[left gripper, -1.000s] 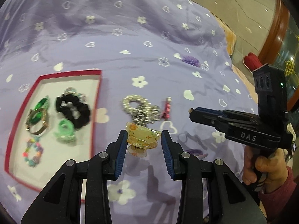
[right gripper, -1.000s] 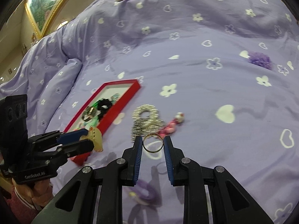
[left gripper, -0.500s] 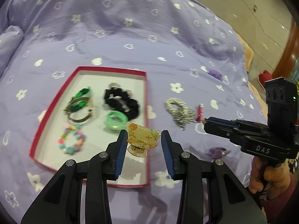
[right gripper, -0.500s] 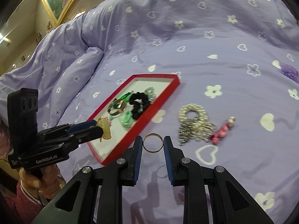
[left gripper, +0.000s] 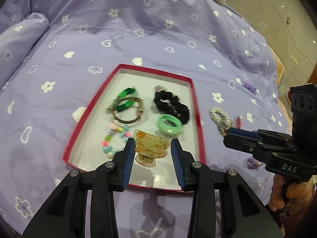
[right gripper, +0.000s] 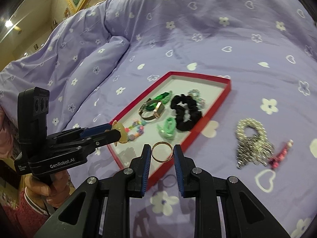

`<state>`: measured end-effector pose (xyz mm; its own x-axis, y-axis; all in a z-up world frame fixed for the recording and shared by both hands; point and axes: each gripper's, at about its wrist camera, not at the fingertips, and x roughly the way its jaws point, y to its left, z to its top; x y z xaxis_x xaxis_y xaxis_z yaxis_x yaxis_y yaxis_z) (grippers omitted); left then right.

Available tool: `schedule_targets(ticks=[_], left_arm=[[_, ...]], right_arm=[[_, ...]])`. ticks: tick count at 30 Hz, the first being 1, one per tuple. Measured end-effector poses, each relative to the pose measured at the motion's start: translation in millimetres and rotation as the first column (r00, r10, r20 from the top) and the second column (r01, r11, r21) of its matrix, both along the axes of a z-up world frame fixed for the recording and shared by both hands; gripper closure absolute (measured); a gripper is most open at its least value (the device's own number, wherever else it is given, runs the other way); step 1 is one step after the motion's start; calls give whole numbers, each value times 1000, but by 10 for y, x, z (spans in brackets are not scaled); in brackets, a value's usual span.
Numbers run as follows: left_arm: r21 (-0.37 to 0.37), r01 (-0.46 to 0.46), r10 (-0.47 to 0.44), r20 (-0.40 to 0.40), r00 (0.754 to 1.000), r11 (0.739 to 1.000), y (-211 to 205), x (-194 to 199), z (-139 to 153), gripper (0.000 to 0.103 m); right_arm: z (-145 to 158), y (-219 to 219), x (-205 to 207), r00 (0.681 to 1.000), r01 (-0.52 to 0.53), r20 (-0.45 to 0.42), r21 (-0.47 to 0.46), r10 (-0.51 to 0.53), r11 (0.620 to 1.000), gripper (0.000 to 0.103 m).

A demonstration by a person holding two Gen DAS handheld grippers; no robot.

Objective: Organize jewelry
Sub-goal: 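Carry the claw clip and gold ring over the red tray with both tools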

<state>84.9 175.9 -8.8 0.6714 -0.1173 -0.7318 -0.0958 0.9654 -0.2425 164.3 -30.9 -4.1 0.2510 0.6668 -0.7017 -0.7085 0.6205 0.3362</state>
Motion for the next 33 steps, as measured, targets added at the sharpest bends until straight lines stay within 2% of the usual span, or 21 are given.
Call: schedule_targets(ticks=[6, 14, 23, 33], left_arm=[[8, -32, 32, -16, 999, 999, 195, 29, -73, 68], [25, -42, 43, -53, 998, 999, 331, 186, -241, 68], [62, -35, 41, -97, 994, 997, 322, 367, -433, 68], [78, -36, 43, -94, 995, 996, 303, 410, -447, 67]], right_arm=[[-50, 273, 23, 999, -44, 2, -20, 44, 999, 80], [-258, 558, 142, 997, -71, -13, -84, 71, 994, 80], [-475, 722, 266, 997, -83, -20, -171, 81, 982, 80], [-533, 798, 243, 993, -113, 2, -216, 117, 970, 79]])
